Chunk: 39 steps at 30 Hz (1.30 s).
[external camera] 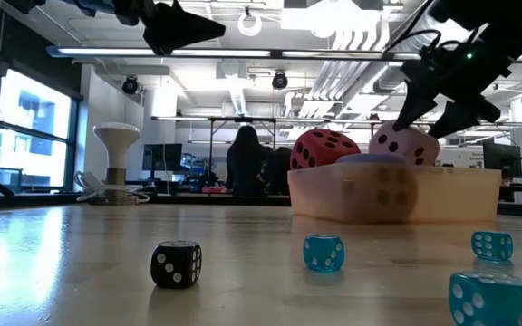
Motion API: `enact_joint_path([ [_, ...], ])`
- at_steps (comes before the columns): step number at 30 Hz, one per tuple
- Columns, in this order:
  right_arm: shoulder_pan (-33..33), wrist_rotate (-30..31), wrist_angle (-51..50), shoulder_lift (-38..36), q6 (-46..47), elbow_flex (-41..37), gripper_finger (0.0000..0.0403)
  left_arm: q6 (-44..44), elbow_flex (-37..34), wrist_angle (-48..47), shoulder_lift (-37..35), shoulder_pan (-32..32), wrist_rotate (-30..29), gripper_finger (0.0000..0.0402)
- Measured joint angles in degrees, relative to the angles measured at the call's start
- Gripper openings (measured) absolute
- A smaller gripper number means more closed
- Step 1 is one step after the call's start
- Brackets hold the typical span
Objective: Pick & Place Dice
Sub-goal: Put the large pink dice into the orange bin, then put the large blue dice into the orange bin
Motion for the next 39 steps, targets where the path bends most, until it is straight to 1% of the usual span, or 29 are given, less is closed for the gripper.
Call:
enact_joint_path([
  [3, -3.75, -4.99, -0.53, 0.77, -1.07, 0.04, 0.0325, -0.01, 0.00, 0.00, 0.02, 0.00, 0.01, 0.0400],
  [7, -7.71, -10.52, -0.61, 2.12, -1.29, 0.02, 0.0339, -0.01, 0.00, 0.00, 0.02, -0.02, 0.04, 0.0400],
  [11, -9.69, -13.39, -0.51, 3.28, -2.99, 0.02, 0.0358, -0.51, 0.00, 0.00, 0.02, -0.02, 0.05, 0.0400],
  [18, -9.79, -13.25, 1.44, 3.65, -5.81, -0.01, 0.0387, -1.54, 0.00, -0.40, 0.02, -0.07, 0.22, 0.0400],
  [25, -9.79, -12.92, 4.42, 3.64, -6.10, -0.01, 0.0391, -1.51, 0.00, -0.66, 0.02, -0.09, 0.20, 0.0400],
  [30, -9.77, -12.34, 8.84, 3.64, -14.75, -0.01, 0.0391, -1.51, 0.00, -0.98, 0.02, -0.09, 0.20, 0.0400],
  [34, -9.98, -11.45, 14.95, 3.64, -19.65, -0.01, 0.0391, -1.49, 0.00, -0.96, 0.02, -0.09, 0.18, 0.0400],
  [39, -12.33, -11.67, 22.50, 3.62, -25.23, -0.01, 0.0391, -1.47, 0.00, -0.94, 0.02, -0.09, 0.17, 0.0400],
])
